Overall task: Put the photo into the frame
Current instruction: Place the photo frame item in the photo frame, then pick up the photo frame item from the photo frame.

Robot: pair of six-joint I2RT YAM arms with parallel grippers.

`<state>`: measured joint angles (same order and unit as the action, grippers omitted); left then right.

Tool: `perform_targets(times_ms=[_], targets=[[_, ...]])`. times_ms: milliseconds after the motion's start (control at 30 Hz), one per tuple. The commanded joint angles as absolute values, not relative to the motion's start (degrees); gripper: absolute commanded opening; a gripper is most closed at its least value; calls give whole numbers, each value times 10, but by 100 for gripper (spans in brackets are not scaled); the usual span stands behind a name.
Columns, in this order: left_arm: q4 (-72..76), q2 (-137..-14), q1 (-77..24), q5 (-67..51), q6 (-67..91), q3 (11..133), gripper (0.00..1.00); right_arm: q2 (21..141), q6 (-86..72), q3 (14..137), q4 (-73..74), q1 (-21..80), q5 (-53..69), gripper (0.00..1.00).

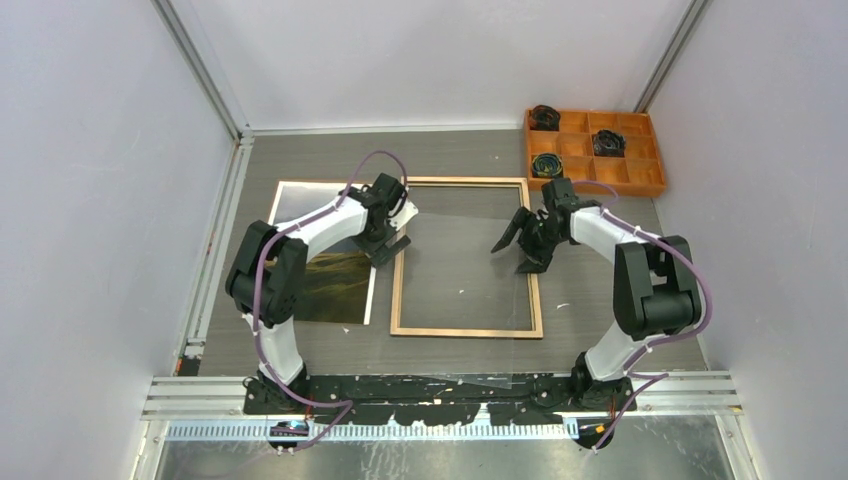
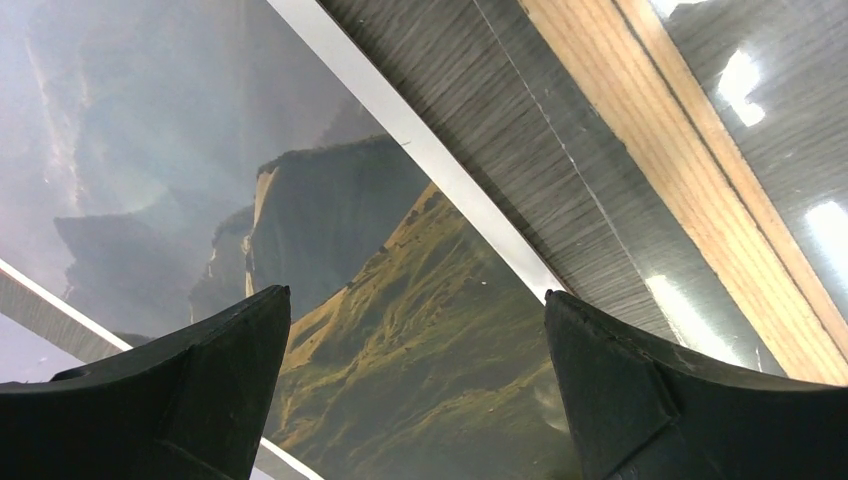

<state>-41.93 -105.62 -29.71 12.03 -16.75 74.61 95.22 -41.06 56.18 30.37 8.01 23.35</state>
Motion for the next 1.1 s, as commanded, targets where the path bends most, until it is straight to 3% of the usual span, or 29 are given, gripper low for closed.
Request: perform_targets(times_ms=[0,167,533,1067], targets=[[-403,-1032,-302,134,-173,736,100,878,-400,567,352,76,157,85],[-397,-1031,-302,142,-178,725,100,814,-383,555,417,77,100,89],[-400,-1033,-302,147,-180,730,100,651,-491,412,390,138,126,85],[-407,-1033,-302,149,-177,736,100,689,-532,318,256,167,180,82]])
